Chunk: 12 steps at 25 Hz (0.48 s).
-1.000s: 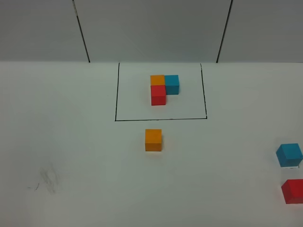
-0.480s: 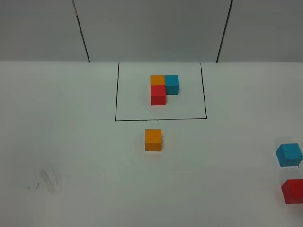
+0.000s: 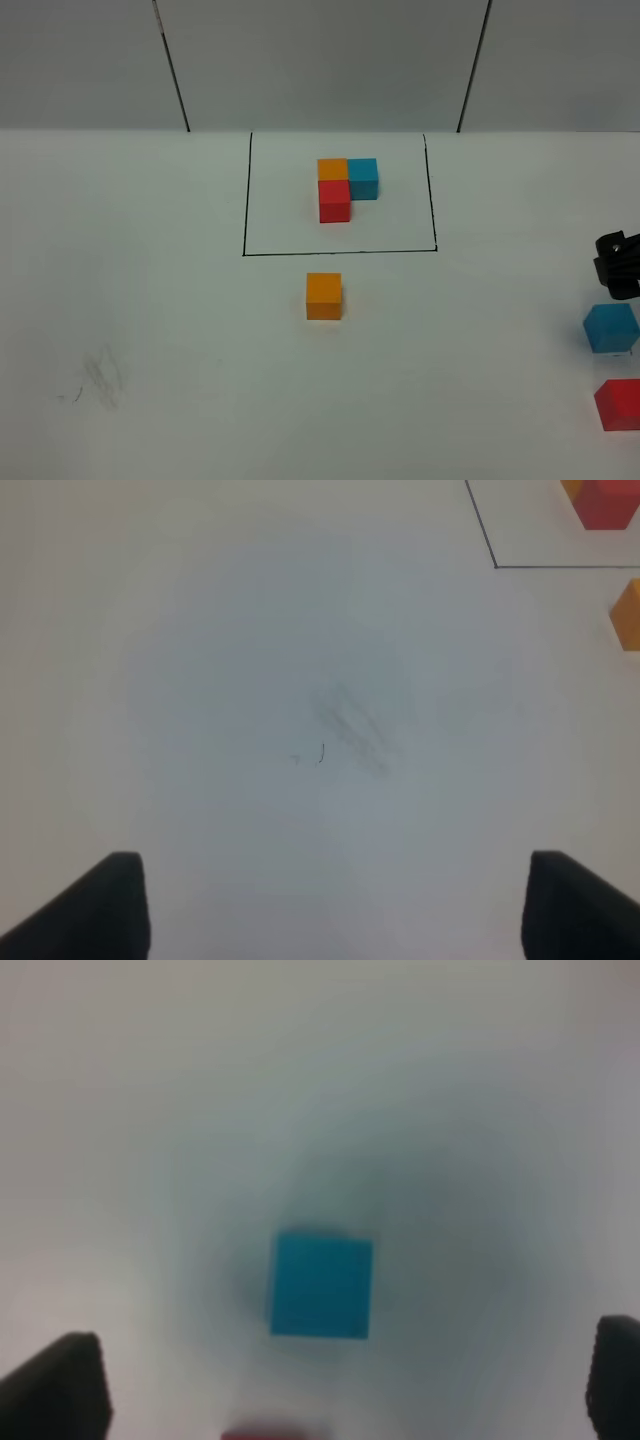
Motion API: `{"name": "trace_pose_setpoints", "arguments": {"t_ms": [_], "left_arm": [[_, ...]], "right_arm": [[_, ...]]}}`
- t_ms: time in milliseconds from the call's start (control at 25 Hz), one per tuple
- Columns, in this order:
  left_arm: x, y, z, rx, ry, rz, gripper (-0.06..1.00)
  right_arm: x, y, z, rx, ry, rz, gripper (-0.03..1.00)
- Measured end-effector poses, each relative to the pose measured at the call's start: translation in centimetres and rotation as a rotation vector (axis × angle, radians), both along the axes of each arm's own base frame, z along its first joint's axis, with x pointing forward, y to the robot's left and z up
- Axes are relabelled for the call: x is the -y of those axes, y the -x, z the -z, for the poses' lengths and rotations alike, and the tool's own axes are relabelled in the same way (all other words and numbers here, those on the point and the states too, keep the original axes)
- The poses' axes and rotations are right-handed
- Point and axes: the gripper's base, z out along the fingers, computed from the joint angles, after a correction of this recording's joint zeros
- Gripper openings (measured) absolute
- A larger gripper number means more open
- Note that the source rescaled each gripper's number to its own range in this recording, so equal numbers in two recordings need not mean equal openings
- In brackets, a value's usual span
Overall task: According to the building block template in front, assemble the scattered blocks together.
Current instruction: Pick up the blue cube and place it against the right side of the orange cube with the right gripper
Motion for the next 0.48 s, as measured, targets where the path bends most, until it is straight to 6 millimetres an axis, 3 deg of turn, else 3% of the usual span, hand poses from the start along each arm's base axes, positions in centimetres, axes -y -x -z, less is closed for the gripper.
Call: {"name": "trace_pose_setpoints", "arguments": {"t_ms": [280, 480], "left_arm": [[0.0, 0.0, 0.0, 0.0, 0.0, 0.0, 0.65], [0.0, 0.0, 0.0, 0.0, 0.0, 0.0, 0.65]], "right_arm": [[1.0, -2.0, 4.2, -0.142, -0.069, 0.13, 0.95], [1.6, -2.6, 5.6, -0.172, -0.072, 0.152, 0.93]]}}
